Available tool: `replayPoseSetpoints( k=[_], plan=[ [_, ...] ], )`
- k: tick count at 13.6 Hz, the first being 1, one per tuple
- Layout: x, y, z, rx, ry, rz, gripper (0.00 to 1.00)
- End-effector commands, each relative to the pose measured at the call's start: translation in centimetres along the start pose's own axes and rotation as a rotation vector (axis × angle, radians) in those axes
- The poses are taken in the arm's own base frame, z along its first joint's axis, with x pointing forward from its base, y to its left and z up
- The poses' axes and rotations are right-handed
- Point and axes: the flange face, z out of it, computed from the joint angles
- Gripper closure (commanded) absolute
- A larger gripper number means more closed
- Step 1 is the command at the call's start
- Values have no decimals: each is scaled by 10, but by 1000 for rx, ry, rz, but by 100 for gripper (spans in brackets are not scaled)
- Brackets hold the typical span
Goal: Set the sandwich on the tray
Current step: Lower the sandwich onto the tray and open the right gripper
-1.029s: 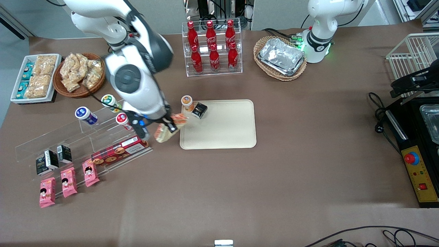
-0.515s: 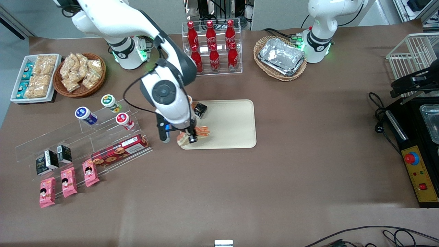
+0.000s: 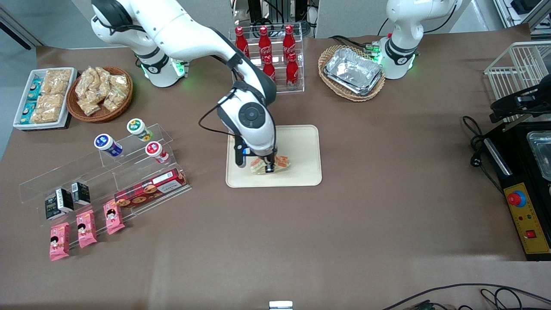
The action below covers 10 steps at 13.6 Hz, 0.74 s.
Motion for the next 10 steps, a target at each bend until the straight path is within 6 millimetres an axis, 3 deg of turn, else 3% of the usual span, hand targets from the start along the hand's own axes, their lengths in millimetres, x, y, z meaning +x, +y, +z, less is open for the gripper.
replayPoseSetpoints(
  k=[1, 7, 8, 9, 10],
  plan=[
    [-22, 2, 13, 39, 30, -13, 100],
    [-25, 11, 35, 43, 81, -29, 100],
    [-23, 9, 36, 45, 85, -22, 49],
    [-21, 7, 37, 45, 87, -18, 13],
    [-20, 6, 36, 48, 93, -21, 0]
  ],
)
